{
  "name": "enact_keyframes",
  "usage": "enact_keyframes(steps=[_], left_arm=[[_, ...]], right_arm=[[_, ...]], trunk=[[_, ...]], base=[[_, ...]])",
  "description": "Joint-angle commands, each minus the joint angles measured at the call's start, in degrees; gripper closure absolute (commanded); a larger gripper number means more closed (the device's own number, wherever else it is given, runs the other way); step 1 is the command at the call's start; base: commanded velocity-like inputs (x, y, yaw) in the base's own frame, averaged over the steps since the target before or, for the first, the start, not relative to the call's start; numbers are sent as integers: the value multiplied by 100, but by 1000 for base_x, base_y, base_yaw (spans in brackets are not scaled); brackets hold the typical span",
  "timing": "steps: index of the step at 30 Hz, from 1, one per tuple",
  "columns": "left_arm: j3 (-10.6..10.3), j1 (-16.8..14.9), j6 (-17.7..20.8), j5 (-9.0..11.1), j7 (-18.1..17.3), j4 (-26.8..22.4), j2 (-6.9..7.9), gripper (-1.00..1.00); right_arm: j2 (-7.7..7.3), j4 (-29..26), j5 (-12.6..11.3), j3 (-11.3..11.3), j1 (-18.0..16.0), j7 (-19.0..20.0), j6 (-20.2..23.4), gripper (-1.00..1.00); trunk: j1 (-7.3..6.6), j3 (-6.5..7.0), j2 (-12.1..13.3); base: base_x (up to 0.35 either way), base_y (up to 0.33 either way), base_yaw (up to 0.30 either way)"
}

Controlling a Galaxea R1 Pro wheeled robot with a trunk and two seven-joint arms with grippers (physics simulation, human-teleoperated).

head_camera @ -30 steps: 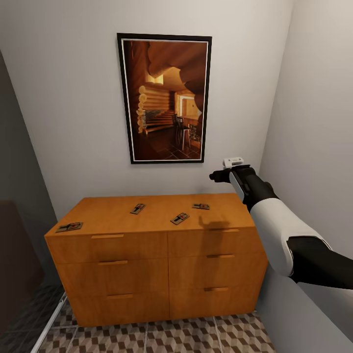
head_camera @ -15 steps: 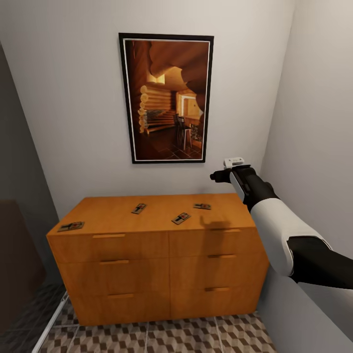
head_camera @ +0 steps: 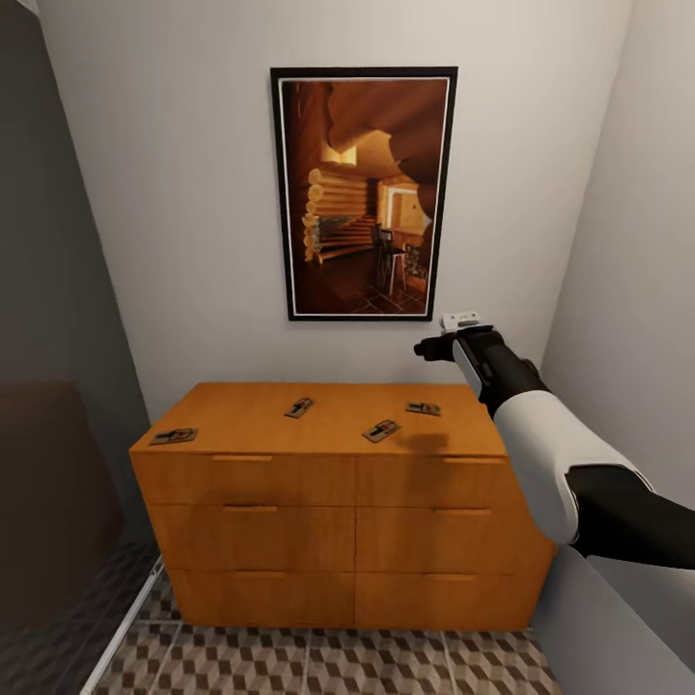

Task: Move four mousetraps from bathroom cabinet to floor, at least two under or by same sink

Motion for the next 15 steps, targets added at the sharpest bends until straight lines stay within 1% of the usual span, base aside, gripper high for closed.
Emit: enact_keyframes(steps=[1, 5, 15], left_arm=[[-1, -5, -19, -4, 4, 5, -1, -100], [-1, -5, -19, -4, 4, 5, -1, -100], [-1, -5, -19, -11, 4, 5, -1, -100]], right_arm=[[-1, 1, 58, 2, -1, 26, 34, -100], [-1, 49, 58, 1, 2, 26, 27, -100], [7, 70, 64, 4, 3, 26, 25, -100]], trunk=[[0, -5, -4], [0, 7, -4], [0, 82, -4]], base=[[0, 0, 184], [0, 0, 101], [0, 0, 17]])
